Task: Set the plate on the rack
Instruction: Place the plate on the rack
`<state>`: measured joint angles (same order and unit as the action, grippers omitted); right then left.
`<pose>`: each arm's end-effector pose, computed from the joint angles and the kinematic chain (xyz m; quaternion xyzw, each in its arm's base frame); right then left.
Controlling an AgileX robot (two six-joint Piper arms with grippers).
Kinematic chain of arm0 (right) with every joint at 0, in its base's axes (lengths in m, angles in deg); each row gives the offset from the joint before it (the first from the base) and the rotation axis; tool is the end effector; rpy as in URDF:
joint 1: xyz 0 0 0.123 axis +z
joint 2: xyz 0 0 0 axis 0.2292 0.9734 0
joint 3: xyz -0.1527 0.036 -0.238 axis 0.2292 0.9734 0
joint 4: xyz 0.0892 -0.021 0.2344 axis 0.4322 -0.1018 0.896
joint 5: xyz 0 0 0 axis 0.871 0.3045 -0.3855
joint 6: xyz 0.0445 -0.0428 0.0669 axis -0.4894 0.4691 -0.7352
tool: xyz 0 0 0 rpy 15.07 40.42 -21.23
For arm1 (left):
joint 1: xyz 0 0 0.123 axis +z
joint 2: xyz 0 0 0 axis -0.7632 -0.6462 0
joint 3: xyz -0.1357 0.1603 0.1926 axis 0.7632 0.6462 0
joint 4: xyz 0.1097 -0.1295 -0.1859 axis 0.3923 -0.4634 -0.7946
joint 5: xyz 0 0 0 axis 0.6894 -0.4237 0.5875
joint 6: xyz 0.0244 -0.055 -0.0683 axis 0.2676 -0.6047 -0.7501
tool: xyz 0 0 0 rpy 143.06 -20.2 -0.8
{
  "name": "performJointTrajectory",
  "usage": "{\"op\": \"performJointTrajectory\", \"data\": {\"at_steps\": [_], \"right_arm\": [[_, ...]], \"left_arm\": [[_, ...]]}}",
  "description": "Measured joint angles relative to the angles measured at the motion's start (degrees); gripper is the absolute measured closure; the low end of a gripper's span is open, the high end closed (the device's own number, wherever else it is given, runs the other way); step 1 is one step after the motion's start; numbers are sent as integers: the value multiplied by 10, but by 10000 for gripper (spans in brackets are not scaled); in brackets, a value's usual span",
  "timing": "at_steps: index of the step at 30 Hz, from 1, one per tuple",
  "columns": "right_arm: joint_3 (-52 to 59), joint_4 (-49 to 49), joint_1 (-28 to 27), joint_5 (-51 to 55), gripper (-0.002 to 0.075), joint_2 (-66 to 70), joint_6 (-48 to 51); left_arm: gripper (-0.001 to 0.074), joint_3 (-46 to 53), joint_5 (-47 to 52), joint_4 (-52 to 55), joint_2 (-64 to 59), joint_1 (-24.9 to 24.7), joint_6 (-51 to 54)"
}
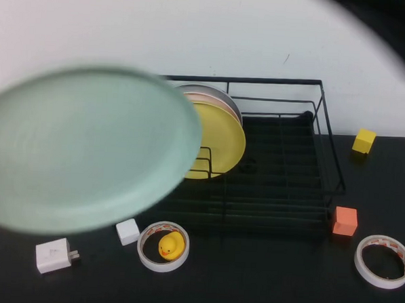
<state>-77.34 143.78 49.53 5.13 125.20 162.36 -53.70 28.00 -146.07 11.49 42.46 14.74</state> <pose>0.1433 0.1589 0.4947 -0.4852 0.4136 0.2069 0.7421 0.0788 -0.0352 0.3564 0.1657 0.6444 -0.1153 0.7375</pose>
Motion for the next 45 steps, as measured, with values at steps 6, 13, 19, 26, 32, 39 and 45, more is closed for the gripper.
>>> {"op": "performJointTrajectory", "data": {"at_steps": [6, 13, 19, 26, 32, 39, 45], "right_arm": [[-1, -266, 0, 43, 568, -74, -144], [-1, -540, 0, 231, 718, -90, -366], [39, -704, 0, 318, 726, -107, -534], [209, -806, 0, 252, 727, -193, -631], [347, -846, 0, 192, 727, -269, -692], [413, -887, 0, 178, 727, -362, -752], [482, -1024, 0, 178, 727, -429, -856]], "left_arm": [[697, -66, -5, -149, -105, 0, 236], [697, -135, 69, -235, -245, 0, 583], [697, -149, 97, -259, -345, 0, 712], [697, -162, 89, -261, -444, -14, 789], [697, -228, 63, -265, -519, -48, 796], [697, -279, 42, -265, -628, -52, 834], [697, -320, 33, -265, -692, -55, 876]]}}
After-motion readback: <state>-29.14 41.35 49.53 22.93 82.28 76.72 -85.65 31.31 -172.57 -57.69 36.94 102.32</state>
